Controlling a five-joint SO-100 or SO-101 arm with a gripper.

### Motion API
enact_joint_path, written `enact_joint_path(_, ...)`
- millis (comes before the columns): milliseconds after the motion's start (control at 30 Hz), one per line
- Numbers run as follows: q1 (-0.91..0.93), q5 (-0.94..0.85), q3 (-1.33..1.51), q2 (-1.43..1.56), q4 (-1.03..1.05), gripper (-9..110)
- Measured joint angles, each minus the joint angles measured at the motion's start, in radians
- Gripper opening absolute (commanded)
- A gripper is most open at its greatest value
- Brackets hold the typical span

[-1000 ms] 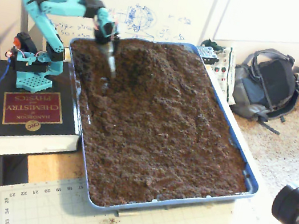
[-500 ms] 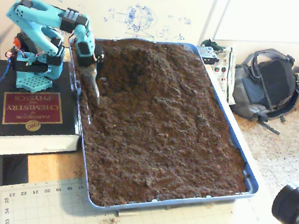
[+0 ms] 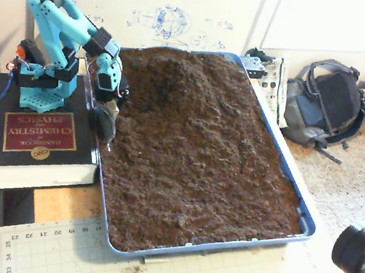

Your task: Build a berm.

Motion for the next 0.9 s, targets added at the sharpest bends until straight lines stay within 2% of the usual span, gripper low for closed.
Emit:
enact_joint_path(267, -0.049, 0.12, 0.006, -0.038, -0.1, 0)
enact_joint_path(433, -0.101, 0.178, 0.011, 0.063, -0.121, 0)
enact_joint_path(600, -0.11, 0.19, 0.035, 0.169, -0.069, 0)
enact_joint_path(900, -0.115, 0.19, 0.091, 0.176, -0.021, 0)
